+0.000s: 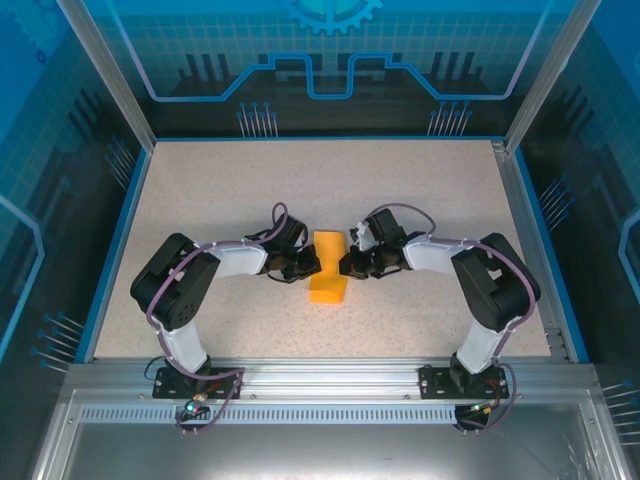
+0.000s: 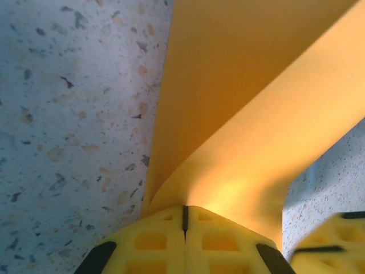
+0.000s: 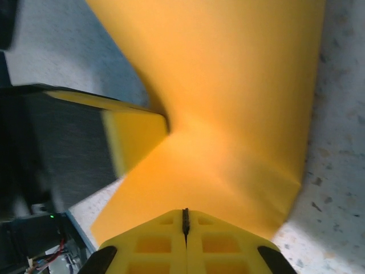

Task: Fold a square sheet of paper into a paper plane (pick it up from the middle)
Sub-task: Fold the square sheet of paper in half at the center of the table.

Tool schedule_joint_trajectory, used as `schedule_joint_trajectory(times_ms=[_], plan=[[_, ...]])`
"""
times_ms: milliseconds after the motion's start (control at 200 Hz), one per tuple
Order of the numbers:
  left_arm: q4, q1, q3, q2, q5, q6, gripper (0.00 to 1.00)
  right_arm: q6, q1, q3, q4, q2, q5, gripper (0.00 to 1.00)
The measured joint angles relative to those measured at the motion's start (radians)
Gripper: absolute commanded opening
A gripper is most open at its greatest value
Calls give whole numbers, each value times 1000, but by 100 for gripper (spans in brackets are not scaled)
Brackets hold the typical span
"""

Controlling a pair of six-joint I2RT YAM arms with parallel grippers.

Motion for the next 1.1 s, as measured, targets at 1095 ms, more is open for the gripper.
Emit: schedule_joint_trajectory(times_ms=[1095], plan=[[2, -1, 0, 0, 0, 0, 0, -31, 31, -176, 101, -47, -77, 5]])
